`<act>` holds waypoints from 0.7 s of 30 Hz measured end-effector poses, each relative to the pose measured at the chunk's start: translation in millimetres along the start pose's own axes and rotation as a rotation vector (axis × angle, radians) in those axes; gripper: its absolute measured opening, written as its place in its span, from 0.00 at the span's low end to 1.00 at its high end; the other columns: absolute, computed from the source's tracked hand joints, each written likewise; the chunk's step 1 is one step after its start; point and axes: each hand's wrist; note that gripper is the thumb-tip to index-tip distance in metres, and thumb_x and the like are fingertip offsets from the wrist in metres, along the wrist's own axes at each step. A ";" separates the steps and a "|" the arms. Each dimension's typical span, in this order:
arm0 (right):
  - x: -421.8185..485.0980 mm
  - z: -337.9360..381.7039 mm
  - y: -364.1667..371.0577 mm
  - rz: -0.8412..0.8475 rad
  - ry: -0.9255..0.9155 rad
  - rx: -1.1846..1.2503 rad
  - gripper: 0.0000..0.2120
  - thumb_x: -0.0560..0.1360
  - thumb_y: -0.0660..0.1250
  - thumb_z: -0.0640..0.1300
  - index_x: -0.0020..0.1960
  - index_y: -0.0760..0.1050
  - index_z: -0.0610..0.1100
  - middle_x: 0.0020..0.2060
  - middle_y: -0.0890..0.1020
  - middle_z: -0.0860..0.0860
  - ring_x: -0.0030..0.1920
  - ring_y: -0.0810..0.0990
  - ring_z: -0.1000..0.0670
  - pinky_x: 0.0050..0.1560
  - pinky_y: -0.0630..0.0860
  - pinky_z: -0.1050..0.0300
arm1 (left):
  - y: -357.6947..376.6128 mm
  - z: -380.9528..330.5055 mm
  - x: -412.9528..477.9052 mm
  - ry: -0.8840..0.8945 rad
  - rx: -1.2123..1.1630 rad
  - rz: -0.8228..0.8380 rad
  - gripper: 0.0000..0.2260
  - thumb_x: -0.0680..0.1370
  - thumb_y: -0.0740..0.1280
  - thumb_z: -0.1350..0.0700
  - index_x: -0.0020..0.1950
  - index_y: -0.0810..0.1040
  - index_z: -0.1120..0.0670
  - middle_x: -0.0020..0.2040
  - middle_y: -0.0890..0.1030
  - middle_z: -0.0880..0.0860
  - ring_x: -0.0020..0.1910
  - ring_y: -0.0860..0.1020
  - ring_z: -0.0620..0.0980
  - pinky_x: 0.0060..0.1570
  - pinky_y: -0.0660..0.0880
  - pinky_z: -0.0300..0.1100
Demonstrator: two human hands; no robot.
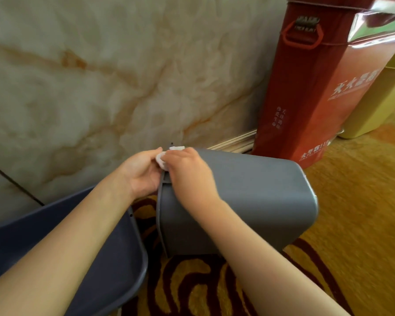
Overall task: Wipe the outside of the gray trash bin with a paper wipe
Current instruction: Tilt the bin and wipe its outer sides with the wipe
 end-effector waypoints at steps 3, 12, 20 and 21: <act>0.6 -15.9 9.8 0.021 0.102 -0.024 0.10 0.74 0.61 0.37 0.49 0.77 0.46 0.50 0.79 0.50 0.53 0.72 0.47 0.36 0.65 0.56 | -2.7 -1.7 4.2 -0.037 0.047 0.001 0.21 0.81 0.50 0.49 0.55 0.75 0.62 0.42 0.84 0.59 0.38 0.84 0.54 0.44 0.76 0.50; -68.0 -136.5 -86.3 -0.212 0.605 -0.193 0.10 0.73 0.64 0.34 0.47 0.83 0.43 0.48 0.82 0.40 0.49 0.79 0.38 0.50 0.75 0.49 | 1.6 -14.9 15.4 -0.082 0.218 -0.070 0.18 0.79 0.55 0.46 0.54 0.76 0.59 0.43 0.81 0.56 0.41 0.80 0.53 0.45 0.77 0.47; -102.0 -170.3 -104.2 -0.364 0.953 0.121 0.10 0.76 0.65 0.40 0.54 0.81 0.40 0.53 0.83 0.44 0.51 0.78 0.48 0.52 0.72 0.55 | 16.0 -19.7 29.4 -0.017 0.273 -0.199 0.12 0.80 0.55 0.58 0.40 0.73 0.58 0.24 0.82 0.53 0.24 0.81 0.47 0.21 0.77 0.39; -106.4 -170.3 -105.4 -0.410 0.985 0.161 0.10 0.76 0.65 0.40 0.54 0.81 0.40 0.52 0.83 0.44 0.48 0.78 0.50 0.50 0.72 0.56 | 15.3 -18.7 30.3 -0.012 0.263 -0.206 0.12 0.80 0.55 0.58 0.40 0.73 0.57 0.24 0.82 0.52 0.24 0.81 0.47 0.20 0.76 0.39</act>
Point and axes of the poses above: each hand's wrist, its own x-axis towards the middle knuckle, its own y-axis out of the palm, z = x × y
